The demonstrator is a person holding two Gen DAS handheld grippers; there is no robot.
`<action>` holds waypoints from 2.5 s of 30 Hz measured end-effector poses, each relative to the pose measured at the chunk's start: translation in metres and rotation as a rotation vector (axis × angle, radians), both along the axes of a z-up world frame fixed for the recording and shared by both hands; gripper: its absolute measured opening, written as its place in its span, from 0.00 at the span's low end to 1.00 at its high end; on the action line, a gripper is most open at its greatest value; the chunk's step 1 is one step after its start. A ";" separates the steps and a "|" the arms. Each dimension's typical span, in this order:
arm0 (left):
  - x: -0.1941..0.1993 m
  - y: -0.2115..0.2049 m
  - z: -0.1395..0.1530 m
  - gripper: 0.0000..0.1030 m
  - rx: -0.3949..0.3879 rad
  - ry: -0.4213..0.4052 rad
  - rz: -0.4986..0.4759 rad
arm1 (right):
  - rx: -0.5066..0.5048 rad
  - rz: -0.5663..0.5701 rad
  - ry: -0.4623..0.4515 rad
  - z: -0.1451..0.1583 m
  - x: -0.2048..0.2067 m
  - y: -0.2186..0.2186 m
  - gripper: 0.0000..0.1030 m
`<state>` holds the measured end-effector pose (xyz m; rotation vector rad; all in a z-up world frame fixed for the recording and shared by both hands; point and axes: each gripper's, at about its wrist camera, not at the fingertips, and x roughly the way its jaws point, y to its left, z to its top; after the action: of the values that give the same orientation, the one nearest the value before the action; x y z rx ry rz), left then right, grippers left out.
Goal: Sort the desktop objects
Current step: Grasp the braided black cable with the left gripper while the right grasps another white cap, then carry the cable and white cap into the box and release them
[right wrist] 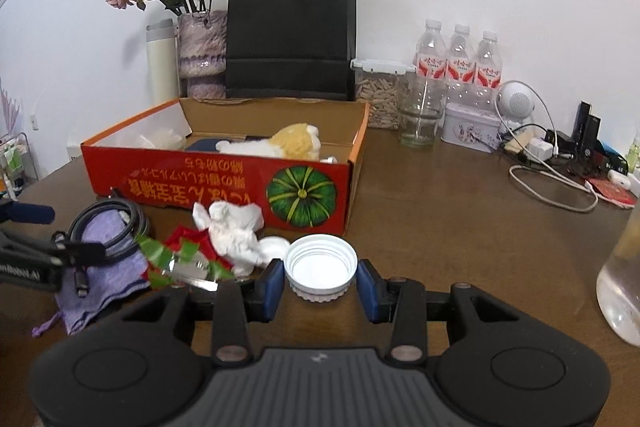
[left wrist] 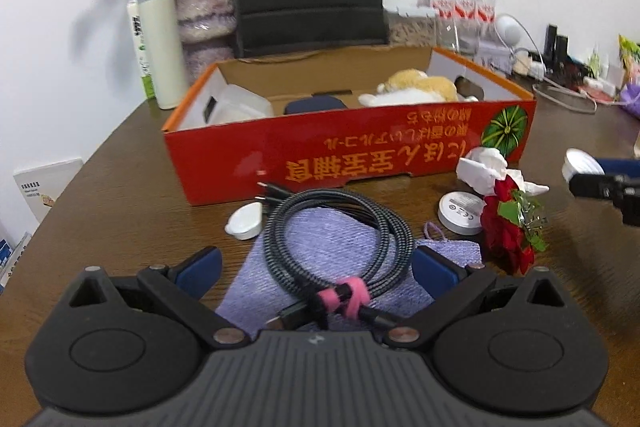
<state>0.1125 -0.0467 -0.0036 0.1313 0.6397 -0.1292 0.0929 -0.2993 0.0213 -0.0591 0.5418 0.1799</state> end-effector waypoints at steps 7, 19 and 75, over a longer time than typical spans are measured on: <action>0.024 -0.011 -0.005 1.00 0.017 0.061 -0.003 | -0.007 0.010 0.010 -0.005 0.023 0.000 0.37; 0.034 -0.007 -0.007 1.00 0.004 0.051 0.009 | 0.054 0.014 0.032 -0.014 0.031 -0.012 0.37; -0.001 0.012 0.017 0.88 -0.161 -0.173 -0.010 | 0.045 -0.016 -0.153 0.000 0.007 -0.006 0.37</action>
<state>0.1114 -0.0350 0.0138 -0.0099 0.4544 -0.1764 0.0997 -0.3056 0.0213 -0.0242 0.3851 0.1701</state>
